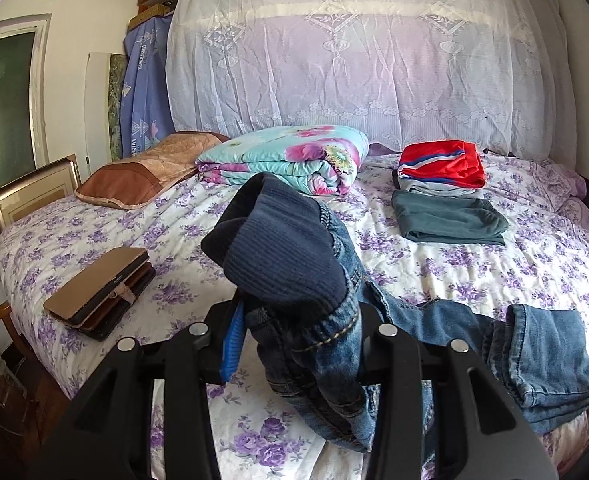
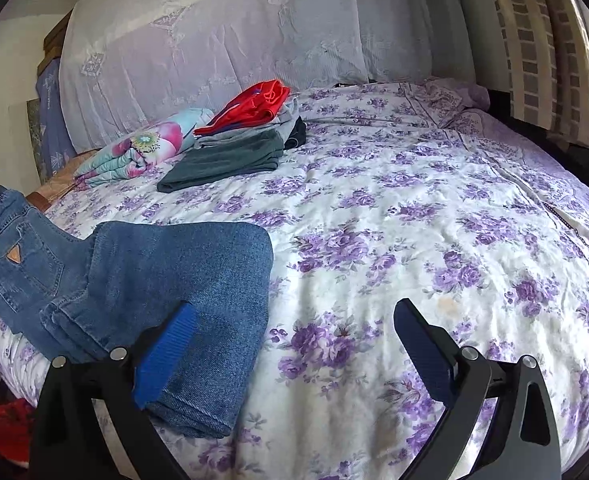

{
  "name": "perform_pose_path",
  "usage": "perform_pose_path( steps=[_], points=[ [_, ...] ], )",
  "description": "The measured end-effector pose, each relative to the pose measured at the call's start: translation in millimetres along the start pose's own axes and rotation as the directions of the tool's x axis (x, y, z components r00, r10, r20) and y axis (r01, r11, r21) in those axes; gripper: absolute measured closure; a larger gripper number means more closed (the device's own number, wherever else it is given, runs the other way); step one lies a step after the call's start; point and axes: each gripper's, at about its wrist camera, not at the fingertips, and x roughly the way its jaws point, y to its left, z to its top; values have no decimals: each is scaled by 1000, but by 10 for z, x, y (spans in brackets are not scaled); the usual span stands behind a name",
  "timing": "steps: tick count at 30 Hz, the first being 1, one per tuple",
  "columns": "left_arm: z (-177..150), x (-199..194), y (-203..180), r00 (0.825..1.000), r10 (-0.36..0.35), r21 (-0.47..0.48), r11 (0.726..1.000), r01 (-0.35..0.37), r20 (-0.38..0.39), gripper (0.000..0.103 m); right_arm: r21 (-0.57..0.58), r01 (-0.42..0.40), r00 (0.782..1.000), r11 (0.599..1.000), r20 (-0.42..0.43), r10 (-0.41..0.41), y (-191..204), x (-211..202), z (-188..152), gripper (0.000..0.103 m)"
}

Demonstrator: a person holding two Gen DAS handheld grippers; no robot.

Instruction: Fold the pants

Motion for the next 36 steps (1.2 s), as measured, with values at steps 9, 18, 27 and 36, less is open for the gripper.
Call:
perform_pose_path(
  steps=[9, 18, 27, 36],
  points=[
    [-345, 594, 832, 951, -203, -341, 933, 115, -235, 62, -70, -16, 1000, 997, -21, 14, 261, 61, -72, 3],
    [-649, 789, 1040, 840, -504, -622, 729, 287, -202, 24, -61, -15, 999, 998, -31, 13, 252, 81, -103, 3],
    [-673, 945, 1151, 821, -537, -657, 692, 298, -193, 66, -44, -17, 999, 999, -32, 16, 190, 84, -107, 3],
    [-424, 725, 1012, 858, -477, -553, 774, 308, -189, 71, -40, -51, 999, 998, -13, 50, 282, 62, 57, 3]
  ],
)
